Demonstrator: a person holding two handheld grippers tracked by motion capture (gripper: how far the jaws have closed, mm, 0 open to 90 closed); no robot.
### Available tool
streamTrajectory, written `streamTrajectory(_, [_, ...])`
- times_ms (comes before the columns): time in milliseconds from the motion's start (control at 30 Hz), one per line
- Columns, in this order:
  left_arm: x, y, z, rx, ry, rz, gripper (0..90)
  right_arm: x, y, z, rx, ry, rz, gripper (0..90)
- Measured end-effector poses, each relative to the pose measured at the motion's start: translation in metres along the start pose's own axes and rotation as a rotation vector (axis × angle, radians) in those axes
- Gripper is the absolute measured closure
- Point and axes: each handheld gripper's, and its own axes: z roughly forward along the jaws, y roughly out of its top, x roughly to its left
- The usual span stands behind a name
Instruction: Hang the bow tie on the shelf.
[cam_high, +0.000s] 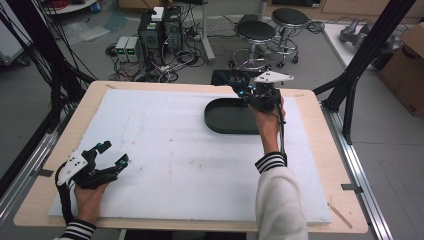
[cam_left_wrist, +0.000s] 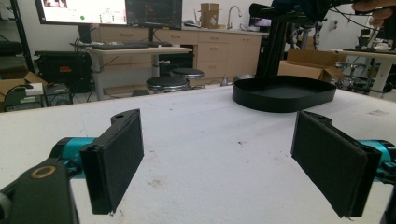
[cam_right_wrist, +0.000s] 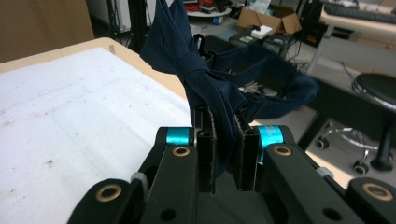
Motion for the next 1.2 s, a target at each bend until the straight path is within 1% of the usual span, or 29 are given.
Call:
streamTrajectory(67, [0.000, 0.000, 0.000, 0.000, 0.000, -0.001, 17.2, -0.001, -0.003, 0.001, 0.018, 0.005, 0.016, 82.4])
streamTrajectory(133, [0.000, 0.000, 0.000, 0.000, 0.000, 0.000, 17.2, -0.003, -0.006, 0.002, 0.031, 0.007, 0.018, 82.4])
streamTrajectory(300, [0.000, 0.000, 0.000, -0.002, 0.001, 0.001, 17.2, -0.005, -0.014, 0.004, 0.058, 0.014, 0.044, 82.3])
streamTrajectory(367, [0.000, 0.000, 0.000, -0.002, 0.001, 0.000, 17.2, -0.006, -0.016, 0.004, 0.061, 0.013, 0.039, 82.3])
streamTrajectory(533, [0.000, 0.000, 0.000, -0.002, 0.001, 0.001, 17.2, -0.008, -0.021, 0.006, 0.074, 0.015, 0.058, 82.2])
streamTrajectory(700, [0.000, 0.000, 0.000, -0.002, 0.001, 0.002, 17.2, -0.009, -0.023, 0.011, 0.082, 0.021, 0.059, 82.1])
streamTrajectory(800, [0.000, 0.000, 0.000, -0.003, 0.000, 0.002, 17.2, -0.009, -0.026, 0.015, 0.099, 0.027, 0.072, 82.0])
streamTrajectory(867, [0.000, 0.000, 0.000, -0.003, 0.000, 0.001, 17.2, -0.010, -0.029, 0.018, 0.111, 0.022, 0.071, 81.9])
streamTrajectory(967, [0.000, 0.000, 0.000, -0.006, -0.001, 0.001, 17.2, -0.012, -0.037, 0.021, 0.131, 0.019, 0.085, 81.3])
streamTrajectory(1033, [0.000, 0.000, 0.000, -0.005, -0.001, 0.001, 17.2, -0.013, -0.043, 0.022, 0.133, 0.018, 0.098, 81.1])
streamTrajectory(1167, [0.000, 0.000, 0.000, -0.005, -0.001, 0.001, 17.2, -0.015, -0.051, 0.026, 0.150, 0.017, 0.108, 80.5])
streamTrajectory(1200, [0.000, 0.000, 0.000, -0.005, 0.000, 0.002, 17.2, -0.015, -0.052, 0.027, 0.159, 0.021, 0.117, 80.5])
